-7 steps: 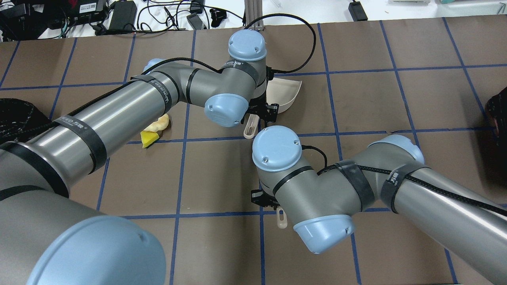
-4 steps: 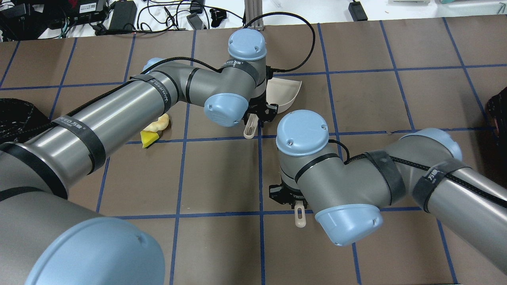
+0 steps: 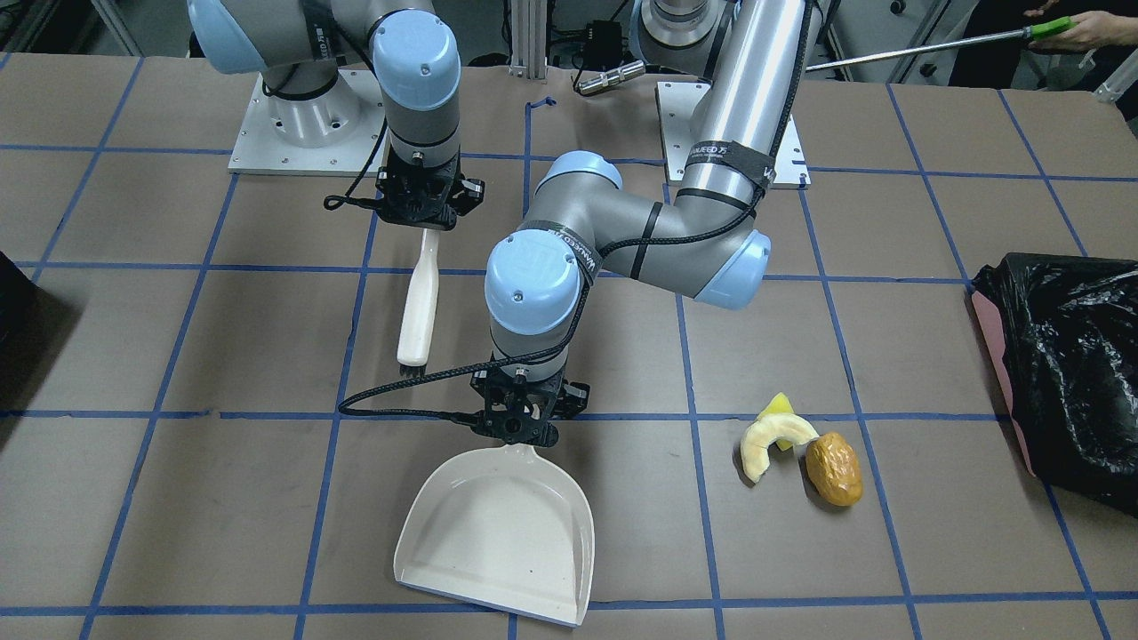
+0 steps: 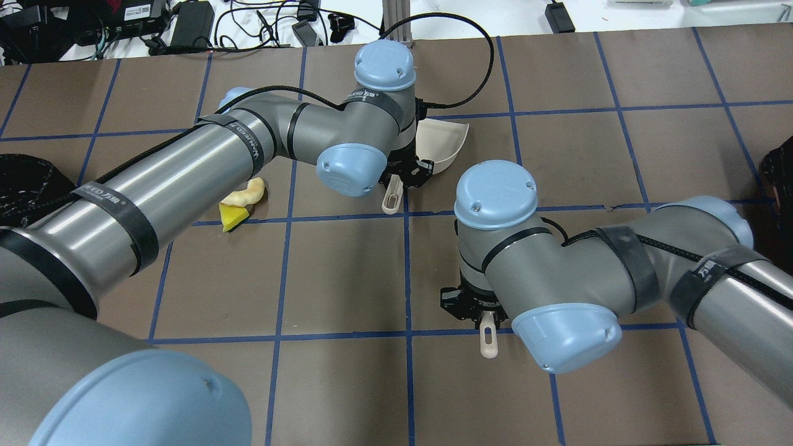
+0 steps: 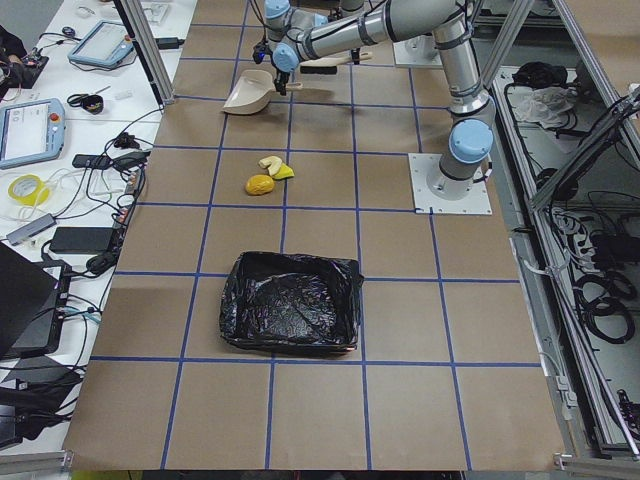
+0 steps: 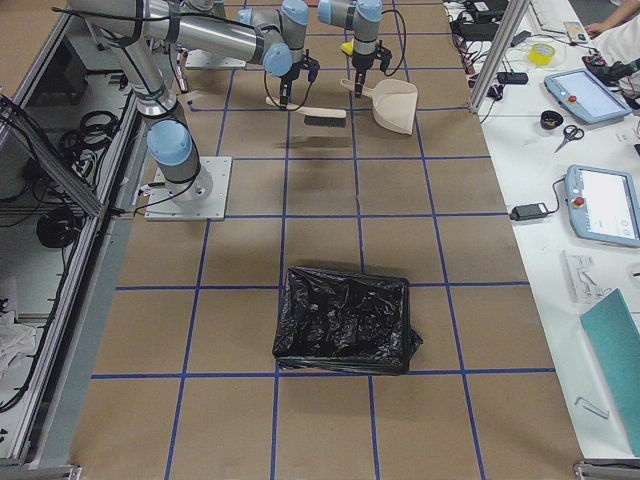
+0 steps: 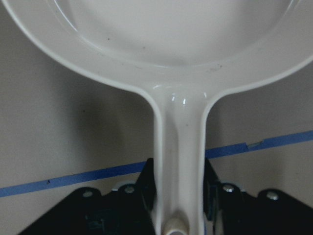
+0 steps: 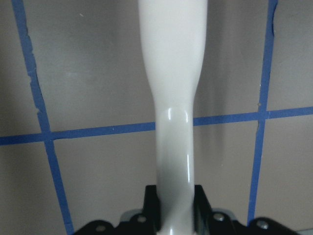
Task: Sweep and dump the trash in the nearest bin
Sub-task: 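Carry the dustpan beside the trash with left gripper while right lifts brush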
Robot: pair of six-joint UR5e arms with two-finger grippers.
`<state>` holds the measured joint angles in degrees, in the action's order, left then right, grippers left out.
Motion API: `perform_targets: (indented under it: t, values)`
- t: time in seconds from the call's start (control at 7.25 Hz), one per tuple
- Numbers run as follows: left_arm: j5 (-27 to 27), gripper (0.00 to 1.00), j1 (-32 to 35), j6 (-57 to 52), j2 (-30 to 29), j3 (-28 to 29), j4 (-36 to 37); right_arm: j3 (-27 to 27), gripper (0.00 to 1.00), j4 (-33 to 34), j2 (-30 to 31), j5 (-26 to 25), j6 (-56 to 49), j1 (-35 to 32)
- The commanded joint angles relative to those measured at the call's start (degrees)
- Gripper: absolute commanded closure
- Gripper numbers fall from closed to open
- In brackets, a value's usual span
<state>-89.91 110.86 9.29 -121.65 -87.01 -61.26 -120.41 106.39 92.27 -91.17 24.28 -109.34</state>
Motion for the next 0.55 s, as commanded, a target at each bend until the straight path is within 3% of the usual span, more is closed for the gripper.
perform_targets:
  t: [0.0,0.28,0.41]
  values:
    - [-0.01,1.00,-0.21,-0.41,0.27,-0.18,-0.09,0.00,1.00,-2.05,2.72,-0.23,-3.17,3.41]
    - [-0.01,1.00,-0.29,-1.19,0.79,-0.09,0.00,0.09,1.00,-3.37,3.88,-2.24,-5.90,6.41]
    - [-0.18,1.00,-1.60,-7.55,1.14,0.60,0.00,0.09,1.00,-3.64,4.31,-3.39,-7.65,6.94]
